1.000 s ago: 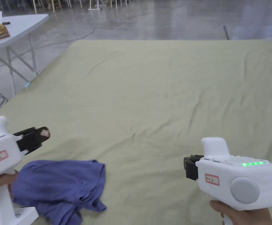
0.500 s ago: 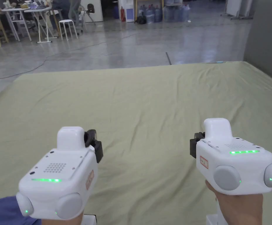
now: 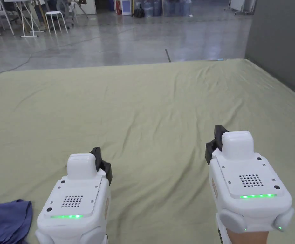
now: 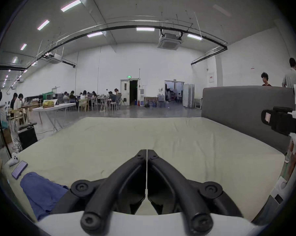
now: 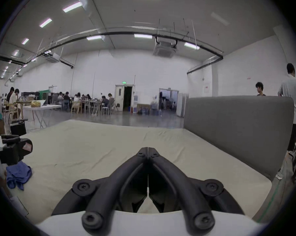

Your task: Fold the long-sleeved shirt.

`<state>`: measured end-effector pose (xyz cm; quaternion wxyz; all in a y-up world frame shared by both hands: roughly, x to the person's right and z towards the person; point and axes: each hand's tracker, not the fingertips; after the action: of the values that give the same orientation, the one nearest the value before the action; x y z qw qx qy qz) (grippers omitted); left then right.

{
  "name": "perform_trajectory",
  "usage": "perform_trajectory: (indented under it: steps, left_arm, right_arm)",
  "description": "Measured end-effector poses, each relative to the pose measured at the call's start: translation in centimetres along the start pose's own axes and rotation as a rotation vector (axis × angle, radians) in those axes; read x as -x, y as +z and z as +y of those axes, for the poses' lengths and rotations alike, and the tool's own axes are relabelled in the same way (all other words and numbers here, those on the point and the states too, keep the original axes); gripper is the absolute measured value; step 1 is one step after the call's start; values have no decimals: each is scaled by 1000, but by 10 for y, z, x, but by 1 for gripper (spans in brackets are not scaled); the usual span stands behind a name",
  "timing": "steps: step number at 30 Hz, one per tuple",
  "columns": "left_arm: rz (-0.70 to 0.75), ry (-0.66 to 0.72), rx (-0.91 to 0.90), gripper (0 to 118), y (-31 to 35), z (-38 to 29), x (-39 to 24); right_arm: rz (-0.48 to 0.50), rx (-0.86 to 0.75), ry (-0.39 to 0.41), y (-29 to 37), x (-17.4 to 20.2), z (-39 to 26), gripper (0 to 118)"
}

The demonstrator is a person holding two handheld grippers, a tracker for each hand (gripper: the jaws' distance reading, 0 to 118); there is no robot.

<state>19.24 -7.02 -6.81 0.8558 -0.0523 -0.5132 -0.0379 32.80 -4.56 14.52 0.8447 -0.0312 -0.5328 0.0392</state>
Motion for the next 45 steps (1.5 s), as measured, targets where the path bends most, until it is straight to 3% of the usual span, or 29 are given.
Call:
perform_trajectory:
  steps: [18,19,20,21,22,23,24,25,45]
  left_arm:
    - [41,-9,0,2,10,3,7]
    - [47,-17,0,10,10,3,6]
    - [55,-25,-2,35,10,3,6]
    - [57,-30,-1,70,10,3,6]
    - [60,-34,4,106,9,4,6]
    - [61,-37,15,118,7,5,6]
    - [60,-39,21,118,6,5,6]
    - [53,-38,-37,118,10,3,6]
    - [84,-54,-42,118,6,3,8]
  right_arm:
    - [5,61,18,3,-1,-11,3]
    - [9,59,15,3,-1,-11,6]
    - [14,59,9,3,-1,-11,19]
    - [16,63,5,1,-1,-10,37]
    - [15,70,2,0,-1,-9,68]
    - [15,82,4,-2,-1,-10,105]
    - [13,95,8,-3,-1,-10,118]
    - [14,92,10,-2,-1,-12,118]
    - [16,40,27,2,-1,-14,118]
